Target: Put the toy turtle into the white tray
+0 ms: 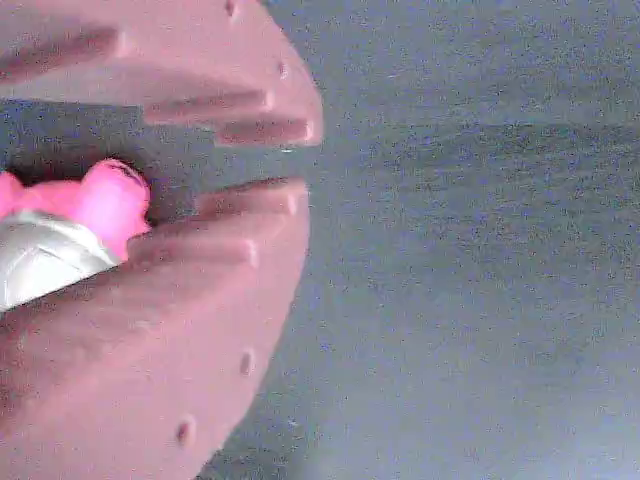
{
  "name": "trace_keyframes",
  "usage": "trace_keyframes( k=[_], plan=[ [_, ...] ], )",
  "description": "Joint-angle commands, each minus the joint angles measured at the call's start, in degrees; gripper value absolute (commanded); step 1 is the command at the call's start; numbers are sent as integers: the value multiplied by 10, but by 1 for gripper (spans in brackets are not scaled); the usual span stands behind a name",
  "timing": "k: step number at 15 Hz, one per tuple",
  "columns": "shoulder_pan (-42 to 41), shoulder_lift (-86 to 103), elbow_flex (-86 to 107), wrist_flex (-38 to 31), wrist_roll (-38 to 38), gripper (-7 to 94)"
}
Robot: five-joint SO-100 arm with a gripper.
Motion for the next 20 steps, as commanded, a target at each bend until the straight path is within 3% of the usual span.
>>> trace_keyframes(
  k=[1,5,9,11,15,18,20],
  plan=[
    [-6,7,-6,10,-1,0],
    [2,-25,-21,-26,45,0],
    [62,-276,-215,-72,123,0],
    [116,-417,-357,-31,165,0],
    [211,-629,-623,118,263,0],
    [227,-760,-813,244,342,0],
    [222,-813,-882,278,386,0]
  ],
)
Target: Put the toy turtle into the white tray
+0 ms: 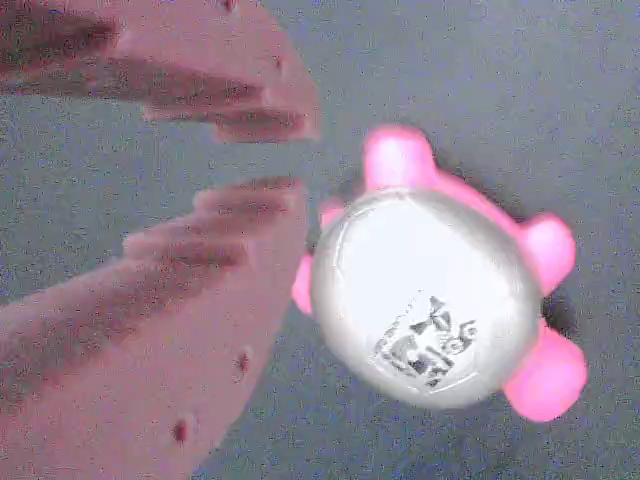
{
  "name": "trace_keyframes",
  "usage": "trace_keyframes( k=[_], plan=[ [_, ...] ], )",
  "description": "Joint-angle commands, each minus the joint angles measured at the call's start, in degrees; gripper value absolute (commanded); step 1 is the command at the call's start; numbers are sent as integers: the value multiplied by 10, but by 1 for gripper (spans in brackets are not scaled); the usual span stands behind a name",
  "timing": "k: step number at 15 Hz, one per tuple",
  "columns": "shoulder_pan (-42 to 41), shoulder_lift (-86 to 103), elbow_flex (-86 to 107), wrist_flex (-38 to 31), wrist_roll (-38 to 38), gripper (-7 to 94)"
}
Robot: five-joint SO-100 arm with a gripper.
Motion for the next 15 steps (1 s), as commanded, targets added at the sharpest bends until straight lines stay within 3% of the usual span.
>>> trace_keyframes(
  k=[1,7,8,11,15],
  plan=[
    [8,-37,-102,29,54,0],
    [53,-214,-192,31,130,1],
    [54,-232,-194,32,145,5],
    [57,-248,-195,36,175,37],
    [43,-254,-200,45,200,45]
  ],
)
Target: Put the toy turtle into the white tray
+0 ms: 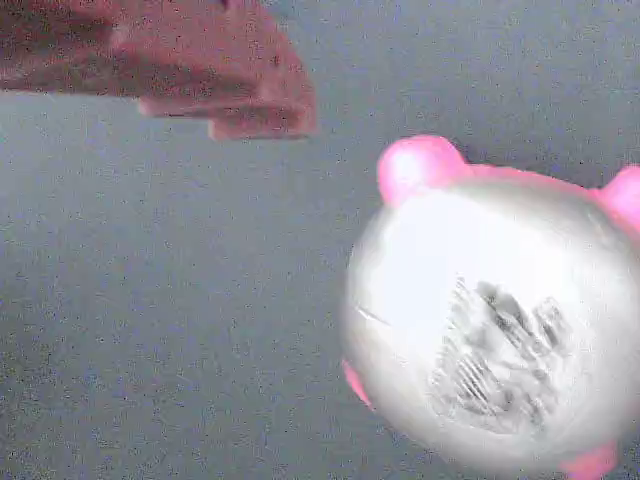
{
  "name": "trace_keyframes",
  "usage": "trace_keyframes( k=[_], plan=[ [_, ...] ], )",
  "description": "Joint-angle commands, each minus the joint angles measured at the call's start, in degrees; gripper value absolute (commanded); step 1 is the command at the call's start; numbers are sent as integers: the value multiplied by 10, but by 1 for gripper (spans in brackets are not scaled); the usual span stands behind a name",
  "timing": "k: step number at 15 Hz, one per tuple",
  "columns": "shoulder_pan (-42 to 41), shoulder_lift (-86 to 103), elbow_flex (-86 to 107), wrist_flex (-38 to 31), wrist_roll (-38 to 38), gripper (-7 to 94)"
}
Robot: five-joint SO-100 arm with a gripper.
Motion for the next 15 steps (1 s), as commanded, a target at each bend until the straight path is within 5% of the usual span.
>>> trace_keyframes(
  k=[1,9,15],
  plan=[
    [3,12,-45,8,11,50],
    [-14,-37,-49,11,40,54],
    [1,-94,-27,-57,44,54]
  ],
)
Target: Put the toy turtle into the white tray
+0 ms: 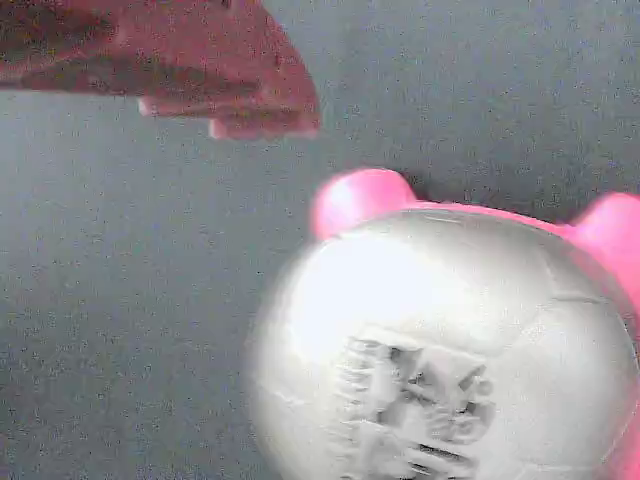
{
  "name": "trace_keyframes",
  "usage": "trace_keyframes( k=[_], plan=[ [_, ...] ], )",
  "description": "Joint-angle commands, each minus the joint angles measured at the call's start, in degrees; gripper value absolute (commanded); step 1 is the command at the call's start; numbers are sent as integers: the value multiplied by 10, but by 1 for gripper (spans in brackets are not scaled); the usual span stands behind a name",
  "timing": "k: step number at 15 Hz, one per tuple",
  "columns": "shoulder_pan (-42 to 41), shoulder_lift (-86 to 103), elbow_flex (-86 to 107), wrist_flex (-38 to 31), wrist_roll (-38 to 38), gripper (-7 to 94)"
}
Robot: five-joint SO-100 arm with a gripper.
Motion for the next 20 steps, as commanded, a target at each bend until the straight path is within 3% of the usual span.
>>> trace_keyframes(
  k=[1,18,20],
  plan=[
    [17,3,12,-29,11,54],
    [47,-61,104,-173,19,53],
    [49,-62,109,-181,19,43]
  ],
)
